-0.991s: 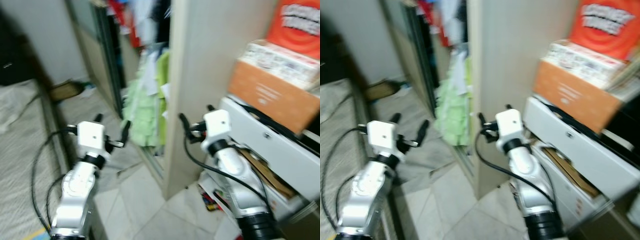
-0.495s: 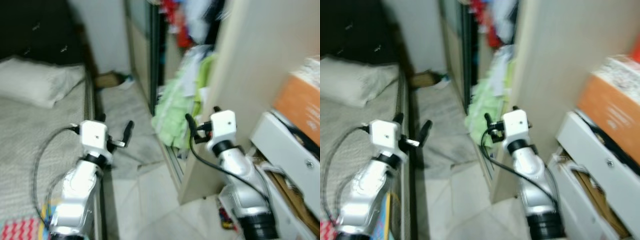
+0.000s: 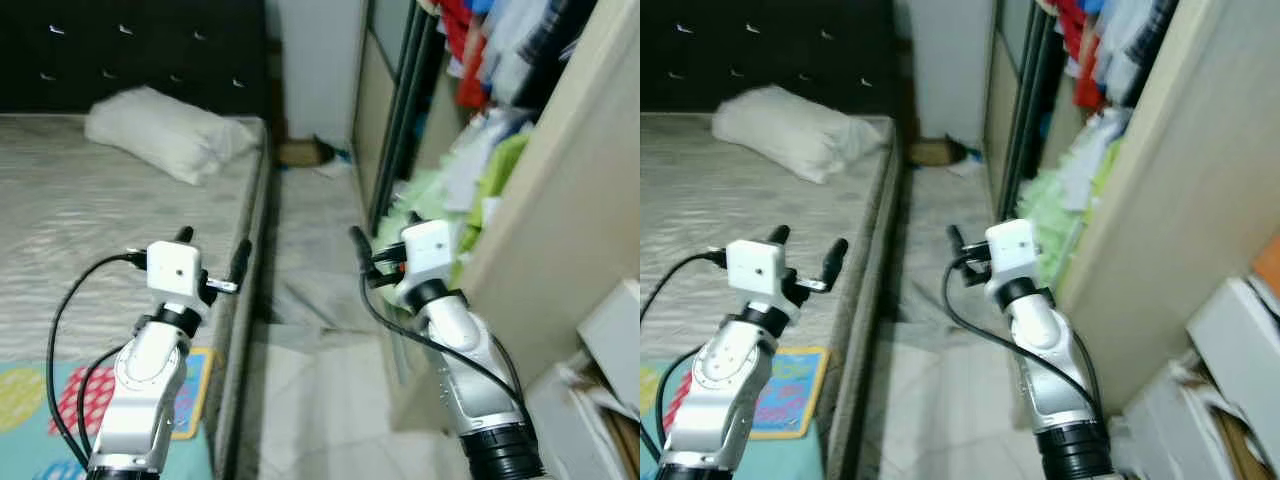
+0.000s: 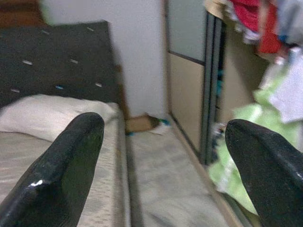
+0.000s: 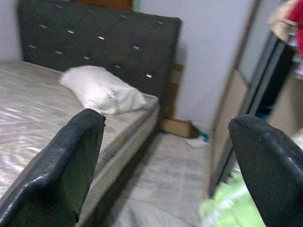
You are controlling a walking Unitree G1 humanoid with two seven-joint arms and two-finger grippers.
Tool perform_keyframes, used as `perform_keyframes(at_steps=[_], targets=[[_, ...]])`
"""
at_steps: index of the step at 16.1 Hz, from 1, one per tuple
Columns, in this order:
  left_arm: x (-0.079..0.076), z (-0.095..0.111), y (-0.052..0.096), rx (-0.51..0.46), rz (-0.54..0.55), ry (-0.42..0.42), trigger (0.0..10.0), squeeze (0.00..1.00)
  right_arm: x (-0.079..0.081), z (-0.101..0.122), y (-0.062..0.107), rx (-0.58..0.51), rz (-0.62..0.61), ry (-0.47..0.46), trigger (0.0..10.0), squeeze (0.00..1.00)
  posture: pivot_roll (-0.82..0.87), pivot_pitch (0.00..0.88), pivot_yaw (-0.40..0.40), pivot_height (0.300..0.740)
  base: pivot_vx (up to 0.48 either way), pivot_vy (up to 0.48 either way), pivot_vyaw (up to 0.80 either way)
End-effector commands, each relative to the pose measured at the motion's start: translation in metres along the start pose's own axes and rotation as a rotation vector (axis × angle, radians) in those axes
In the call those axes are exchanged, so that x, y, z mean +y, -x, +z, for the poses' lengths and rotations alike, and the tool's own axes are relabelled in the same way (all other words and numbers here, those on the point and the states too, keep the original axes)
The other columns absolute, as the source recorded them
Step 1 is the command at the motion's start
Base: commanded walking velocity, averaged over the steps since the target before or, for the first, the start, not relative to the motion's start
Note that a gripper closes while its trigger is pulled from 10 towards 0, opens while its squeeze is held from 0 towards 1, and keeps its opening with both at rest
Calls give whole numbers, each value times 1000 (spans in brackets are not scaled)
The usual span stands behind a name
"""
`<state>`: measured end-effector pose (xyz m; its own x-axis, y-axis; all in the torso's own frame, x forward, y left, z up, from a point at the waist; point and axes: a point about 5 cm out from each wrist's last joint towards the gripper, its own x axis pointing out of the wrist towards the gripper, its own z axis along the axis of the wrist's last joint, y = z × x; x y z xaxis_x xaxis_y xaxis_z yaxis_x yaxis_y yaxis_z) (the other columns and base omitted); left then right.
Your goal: Clean up the room
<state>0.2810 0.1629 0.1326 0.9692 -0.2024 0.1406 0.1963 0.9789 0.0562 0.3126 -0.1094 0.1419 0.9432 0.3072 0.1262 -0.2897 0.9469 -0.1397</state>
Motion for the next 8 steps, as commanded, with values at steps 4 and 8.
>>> perform_keyframes(at_steps=[4,8], targets=[[-6,0,-1,-2,-17,1,10000,0,-8,0,0,1,-14,12,10000,0,-18,0,-48,740,0,0,800],[-6,0,-2,-2,-13,0,10000,0,-10,0,-2,-1,-14,14,10000,0,-18,0,-48,740,0,0,800]])
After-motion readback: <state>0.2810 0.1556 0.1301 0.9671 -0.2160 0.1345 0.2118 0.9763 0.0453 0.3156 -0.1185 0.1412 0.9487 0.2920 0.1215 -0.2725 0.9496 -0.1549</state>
